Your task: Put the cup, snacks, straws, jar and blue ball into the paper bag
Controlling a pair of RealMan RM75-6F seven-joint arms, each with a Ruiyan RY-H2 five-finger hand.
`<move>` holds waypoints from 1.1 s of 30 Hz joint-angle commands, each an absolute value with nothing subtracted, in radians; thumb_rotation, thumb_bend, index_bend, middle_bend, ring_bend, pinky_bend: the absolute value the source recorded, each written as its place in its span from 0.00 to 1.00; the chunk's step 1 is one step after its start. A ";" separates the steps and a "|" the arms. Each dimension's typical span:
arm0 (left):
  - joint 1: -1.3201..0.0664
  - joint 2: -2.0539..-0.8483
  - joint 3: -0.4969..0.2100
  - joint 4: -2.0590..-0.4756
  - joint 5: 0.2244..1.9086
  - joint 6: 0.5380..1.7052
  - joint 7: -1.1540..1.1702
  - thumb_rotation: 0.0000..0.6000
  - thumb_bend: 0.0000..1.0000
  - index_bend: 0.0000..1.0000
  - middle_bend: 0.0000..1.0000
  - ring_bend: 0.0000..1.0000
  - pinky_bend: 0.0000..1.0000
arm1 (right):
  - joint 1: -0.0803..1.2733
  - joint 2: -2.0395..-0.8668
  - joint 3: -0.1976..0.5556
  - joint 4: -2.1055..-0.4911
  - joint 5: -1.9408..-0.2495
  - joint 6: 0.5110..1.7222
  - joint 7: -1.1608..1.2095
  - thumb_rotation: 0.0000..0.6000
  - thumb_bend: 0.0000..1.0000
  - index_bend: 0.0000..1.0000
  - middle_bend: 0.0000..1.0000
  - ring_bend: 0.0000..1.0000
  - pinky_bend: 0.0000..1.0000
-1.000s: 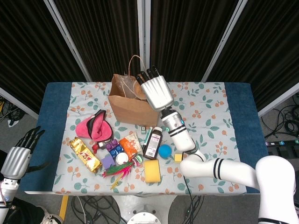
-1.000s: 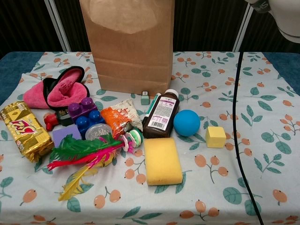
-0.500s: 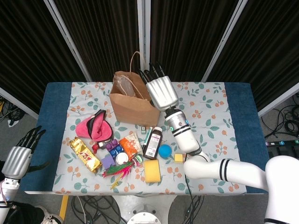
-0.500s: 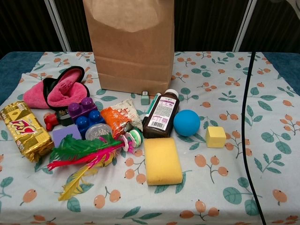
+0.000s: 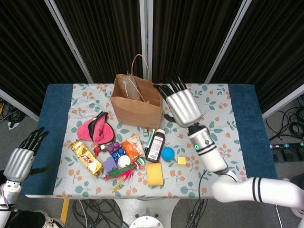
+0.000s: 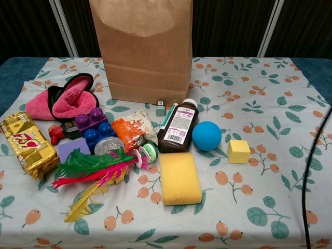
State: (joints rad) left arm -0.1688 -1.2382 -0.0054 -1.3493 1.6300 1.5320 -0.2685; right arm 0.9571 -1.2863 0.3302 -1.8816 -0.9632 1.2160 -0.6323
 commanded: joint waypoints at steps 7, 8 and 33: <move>-0.172 -1.243 0.004 -1.357 1.644 1.528 -0.251 1.00 0.11 0.09 0.11 0.06 0.22 | 0.710 -1.243 0.098 -1.954 -1.002 1.215 -0.431 1.00 0.00 0.24 0.34 0.16 0.10; -0.171 -1.242 0.006 -1.357 1.647 1.530 -0.248 1.00 0.11 0.09 0.11 0.06 0.22 | 0.705 -1.260 0.097 -1.933 -0.996 1.204 -0.411 1.00 0.00 0.25 0.34 0.16 0.11; -0.157 -1.234 -0.001 -1.314 1.631 1.549 -0.294 1.00 0.11 0.09 0.11 0.06 0.22 | 0.716 -1.639 0.111 -1.648 -0.831 1.103 -0.459 1.00 0.00 0.28 0.33 0.18 0.16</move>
State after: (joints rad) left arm -0.1569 -1.2348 0.0002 -1.3146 1.6310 1.5489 -0.2929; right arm 0.7146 -1.6204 0.1075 -1.6657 -0.8390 1.1048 -0.4507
